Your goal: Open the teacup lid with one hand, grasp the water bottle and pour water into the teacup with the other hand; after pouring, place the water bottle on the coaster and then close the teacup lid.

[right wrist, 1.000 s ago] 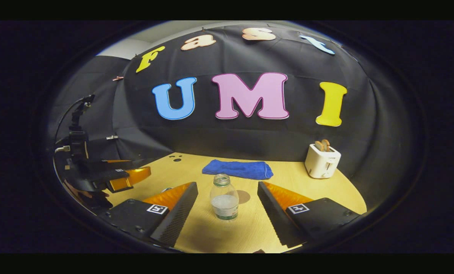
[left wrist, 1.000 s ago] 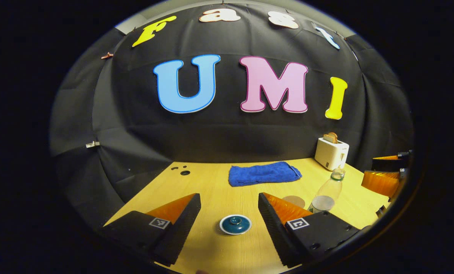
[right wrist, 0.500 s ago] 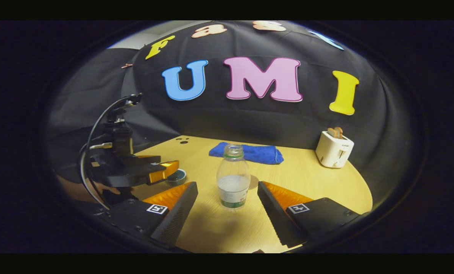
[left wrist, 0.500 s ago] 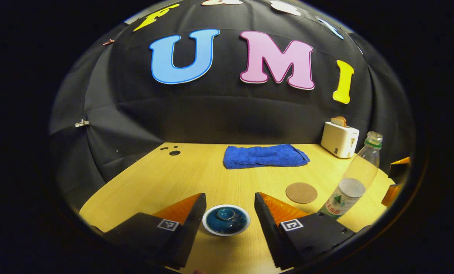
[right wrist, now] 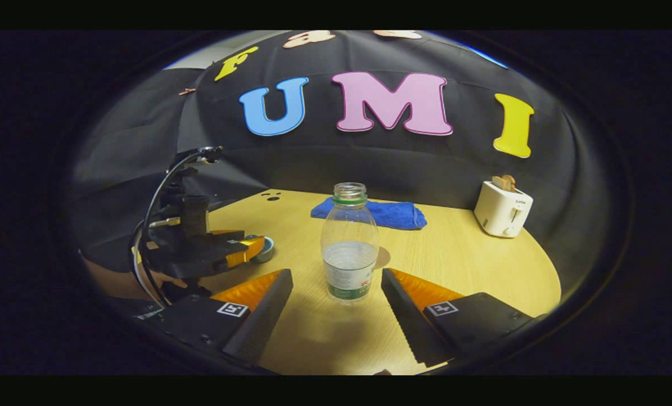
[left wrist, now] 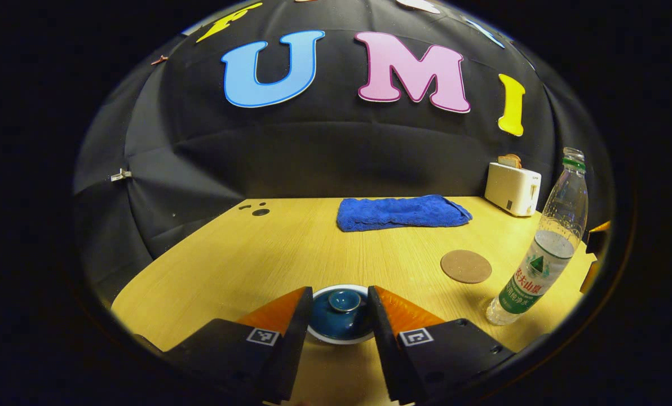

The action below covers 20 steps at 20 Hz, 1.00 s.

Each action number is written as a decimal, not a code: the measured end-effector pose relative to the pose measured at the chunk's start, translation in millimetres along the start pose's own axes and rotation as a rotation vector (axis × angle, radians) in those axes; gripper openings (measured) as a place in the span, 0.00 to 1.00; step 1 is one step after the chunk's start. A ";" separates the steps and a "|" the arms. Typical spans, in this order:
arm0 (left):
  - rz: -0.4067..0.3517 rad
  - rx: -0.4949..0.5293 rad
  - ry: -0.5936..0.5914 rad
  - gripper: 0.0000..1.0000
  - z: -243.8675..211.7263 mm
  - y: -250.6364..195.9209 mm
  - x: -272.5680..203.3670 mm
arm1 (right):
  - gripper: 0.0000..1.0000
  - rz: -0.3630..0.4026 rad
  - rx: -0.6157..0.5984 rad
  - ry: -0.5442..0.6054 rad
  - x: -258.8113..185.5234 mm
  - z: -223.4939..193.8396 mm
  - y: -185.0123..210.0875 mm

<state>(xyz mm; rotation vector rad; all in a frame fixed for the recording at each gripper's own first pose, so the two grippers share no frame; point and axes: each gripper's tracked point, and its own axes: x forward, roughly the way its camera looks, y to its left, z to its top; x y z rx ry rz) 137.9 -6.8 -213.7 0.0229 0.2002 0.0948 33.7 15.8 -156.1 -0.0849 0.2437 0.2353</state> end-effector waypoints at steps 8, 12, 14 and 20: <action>-0.017 0.077 0.019 0.39 0.8 -5.6 5.1 | 0.98 -0.012 -0.004 -0.013 12.5 -3.6 -4.8; -0.011 0.102 0.008 0.34 3.9 -6.3 4.5 | 0.98 -0.026 -0.019 -0.030 19.5 -4.9 -7.6; -0.018 0.083 -0.003 0.30 4.7 -6.9 5.7 | 0.98 -0.022 -0.038 -0.045 21.0 -8.9 -6.3; -0.034 0.042 -0.016 0.25 12.5 -4.9 1.3 | 0.98 -0.042 0.005 -0.033 35.1 -28.0 -5.9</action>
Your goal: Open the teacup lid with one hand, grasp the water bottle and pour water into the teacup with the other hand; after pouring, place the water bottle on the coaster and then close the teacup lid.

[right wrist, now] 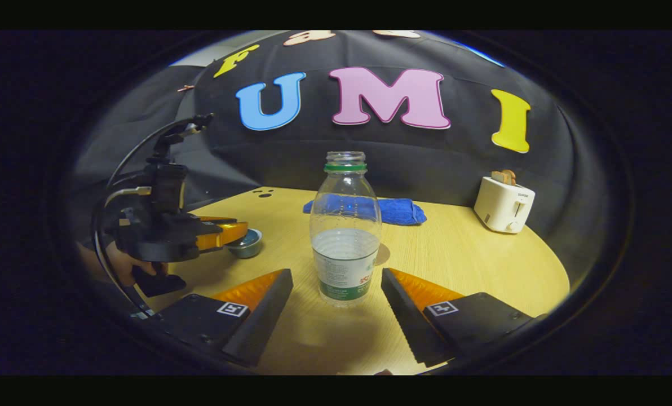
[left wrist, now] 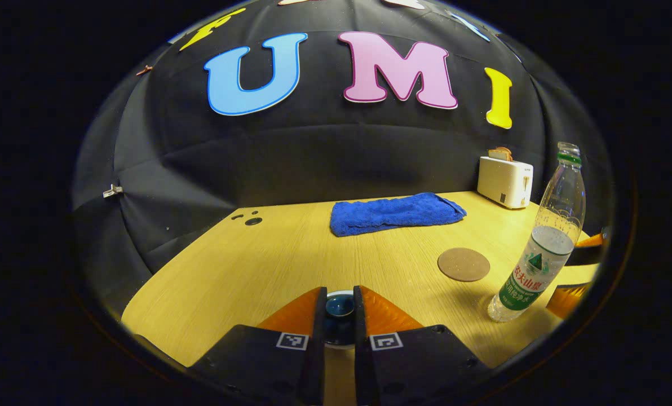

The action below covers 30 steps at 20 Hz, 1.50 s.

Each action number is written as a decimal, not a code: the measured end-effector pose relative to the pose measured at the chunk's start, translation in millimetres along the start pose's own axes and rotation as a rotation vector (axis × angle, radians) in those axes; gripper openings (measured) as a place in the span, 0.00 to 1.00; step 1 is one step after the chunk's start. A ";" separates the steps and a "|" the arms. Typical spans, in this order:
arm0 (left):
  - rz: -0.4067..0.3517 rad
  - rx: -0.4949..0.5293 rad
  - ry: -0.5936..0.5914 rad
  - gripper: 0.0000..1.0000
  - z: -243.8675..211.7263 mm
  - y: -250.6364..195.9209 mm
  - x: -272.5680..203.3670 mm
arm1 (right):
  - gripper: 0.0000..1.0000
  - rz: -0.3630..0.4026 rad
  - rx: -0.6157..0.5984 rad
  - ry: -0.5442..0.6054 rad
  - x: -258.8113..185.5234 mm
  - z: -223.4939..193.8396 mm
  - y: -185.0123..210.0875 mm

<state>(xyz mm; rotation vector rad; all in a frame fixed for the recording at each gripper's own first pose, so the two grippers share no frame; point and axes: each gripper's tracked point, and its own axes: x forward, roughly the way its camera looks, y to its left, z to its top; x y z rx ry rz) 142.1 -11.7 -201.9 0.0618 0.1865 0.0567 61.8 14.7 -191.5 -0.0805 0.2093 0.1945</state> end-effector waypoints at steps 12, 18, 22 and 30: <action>0.001 -0.056 -0.014 0.29 8.8 8.2 -21.1 | 0.98 -0.054 0.041 -0.089 39.7 12.5 -3.9; 0.007 -0.062 -0.019 0.25 3.8 15.1 -22.3 | 0.98 -0.056 0.034 -0.132 68.7 16.2 -6.2; 0.016 -0.072 -0.023 0.25 1.8 21.3 -23.0 | 0.82 -0.063 0.058 -0.153 78.2 21.8 -10.4; 0.039 -0.092 -0.017 0.25 0.3 31.8 -23.6 | 0.71 -0.046 -0.040 -0.091 88.2 25.6 -4.6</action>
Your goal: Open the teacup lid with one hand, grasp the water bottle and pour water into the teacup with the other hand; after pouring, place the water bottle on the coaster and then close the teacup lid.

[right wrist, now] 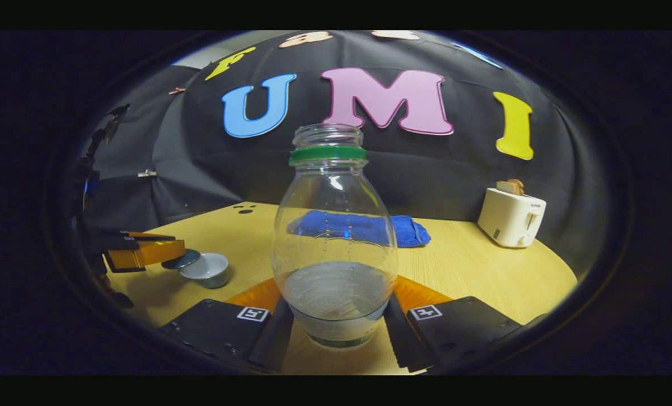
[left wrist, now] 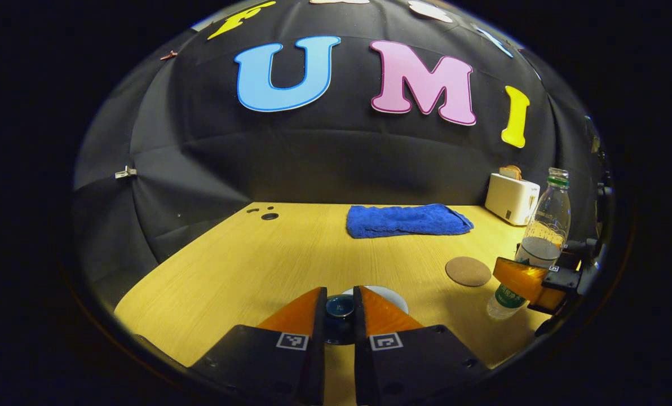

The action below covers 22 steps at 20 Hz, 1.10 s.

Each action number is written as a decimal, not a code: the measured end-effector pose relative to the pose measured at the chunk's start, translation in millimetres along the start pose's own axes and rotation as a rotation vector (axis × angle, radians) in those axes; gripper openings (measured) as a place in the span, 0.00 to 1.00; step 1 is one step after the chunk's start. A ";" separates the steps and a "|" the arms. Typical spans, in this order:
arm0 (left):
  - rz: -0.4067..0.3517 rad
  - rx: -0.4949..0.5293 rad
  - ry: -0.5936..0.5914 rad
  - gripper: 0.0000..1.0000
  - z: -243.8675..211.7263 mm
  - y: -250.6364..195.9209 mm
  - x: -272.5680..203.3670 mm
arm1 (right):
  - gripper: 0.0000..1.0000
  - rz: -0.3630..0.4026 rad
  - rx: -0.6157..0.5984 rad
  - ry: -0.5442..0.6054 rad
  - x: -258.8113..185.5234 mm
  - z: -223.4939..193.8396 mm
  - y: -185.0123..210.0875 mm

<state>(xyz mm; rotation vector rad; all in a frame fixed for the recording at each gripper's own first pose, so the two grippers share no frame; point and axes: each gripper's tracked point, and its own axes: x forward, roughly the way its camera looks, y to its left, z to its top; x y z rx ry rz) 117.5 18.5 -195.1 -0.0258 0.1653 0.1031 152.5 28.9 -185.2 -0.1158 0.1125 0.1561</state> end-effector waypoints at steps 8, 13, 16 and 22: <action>0.059 -0.031 -0.042 0.22 20.6 31.7 -15.8 | 0.72 -0.043 -0.297 0.022 22.3 43.3 -21.8; 0.079 -0.033 -0.065 0.25 28.2 56.9 -27.3 | 0.72 -0.068 -0.584 -0.024 43.2 64.6 -16.3; 0.089 -0.057 -0.065 0.22 24.8 73.4 -29.3 | 0.72 -0.035 -0.721 -0.041 56.7 59.2 6.7; 0.097 -0.077 -0.048 0.22 8.7 98.1 -26.0 | 0.71 0.008 -0.935 -0.095 73.9 47.0 47.3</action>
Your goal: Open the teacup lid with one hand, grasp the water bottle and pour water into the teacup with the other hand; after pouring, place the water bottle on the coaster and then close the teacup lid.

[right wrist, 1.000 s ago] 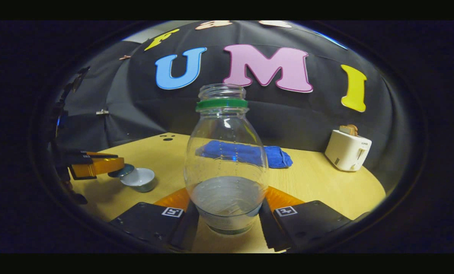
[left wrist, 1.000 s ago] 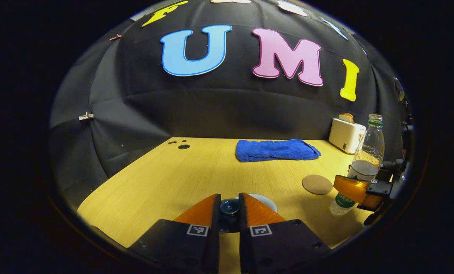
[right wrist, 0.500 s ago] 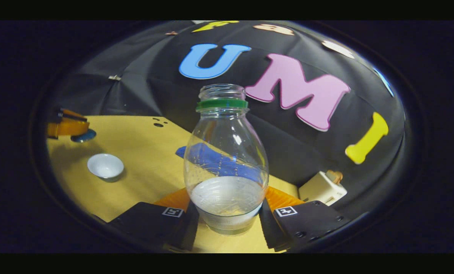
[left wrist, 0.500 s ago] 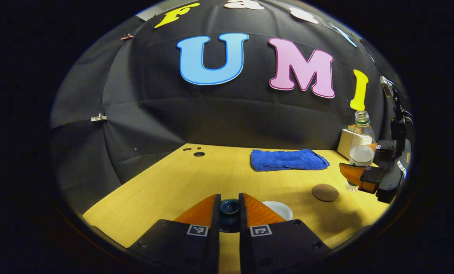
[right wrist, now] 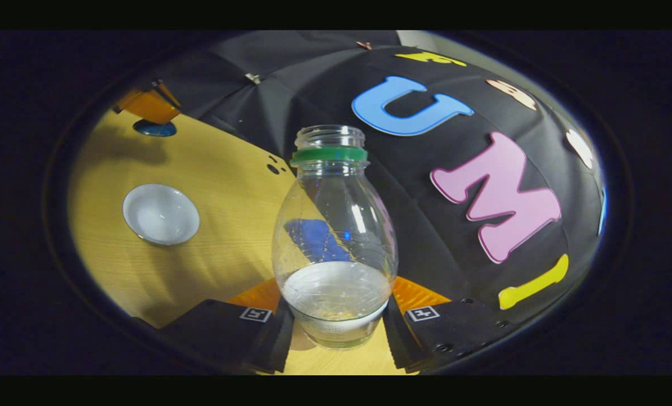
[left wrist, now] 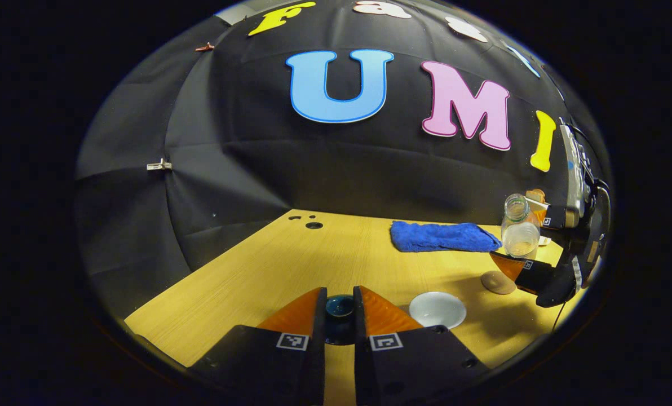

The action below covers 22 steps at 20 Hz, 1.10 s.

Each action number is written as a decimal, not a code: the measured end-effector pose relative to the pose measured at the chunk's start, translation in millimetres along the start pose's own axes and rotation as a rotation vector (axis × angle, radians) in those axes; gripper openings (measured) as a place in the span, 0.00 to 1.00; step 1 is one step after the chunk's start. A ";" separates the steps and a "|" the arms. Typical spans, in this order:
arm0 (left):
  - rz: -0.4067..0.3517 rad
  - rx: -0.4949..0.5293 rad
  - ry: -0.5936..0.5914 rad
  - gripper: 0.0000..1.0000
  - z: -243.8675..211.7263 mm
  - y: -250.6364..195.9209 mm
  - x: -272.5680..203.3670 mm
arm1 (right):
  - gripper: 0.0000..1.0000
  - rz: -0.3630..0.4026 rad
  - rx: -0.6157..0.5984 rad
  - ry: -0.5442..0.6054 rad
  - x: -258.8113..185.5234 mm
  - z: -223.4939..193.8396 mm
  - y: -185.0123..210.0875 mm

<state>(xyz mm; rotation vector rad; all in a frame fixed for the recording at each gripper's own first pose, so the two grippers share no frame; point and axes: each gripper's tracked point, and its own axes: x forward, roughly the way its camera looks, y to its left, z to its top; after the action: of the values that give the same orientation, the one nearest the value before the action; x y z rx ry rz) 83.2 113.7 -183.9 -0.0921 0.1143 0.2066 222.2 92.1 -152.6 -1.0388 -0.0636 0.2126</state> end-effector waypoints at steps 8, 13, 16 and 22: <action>-0.022 -0.027 0.006 0.22 -3.7 12.6 3.9 | 0.72 -0.012 -0.215 -0.021 13.1 -3.7 26.6; -0.035 -0.035 0.016 0.22 -9.7 12.4 2.6 | 0.72 -0.044 -0.328 -0.046 19.4 -4.5 20.6; -0.036 -0.028 0.019 0.29 -10.7 13.7 2.6 | 0.71 -0.039 -0.375 -0.065 19.0 -3.1 21.4; -0.032 -0.042 0.020 0.25 -12.5 16.1 0.7 | 0.71 -0.017 -0.480 -0.117 16.9 -1.0 46.0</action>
<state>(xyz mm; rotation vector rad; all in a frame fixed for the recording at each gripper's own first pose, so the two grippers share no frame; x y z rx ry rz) 79.2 128.3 -197.6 -0.1380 0.1281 0.1760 232.2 117.2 -193.6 -1.5027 -0.2375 0.2489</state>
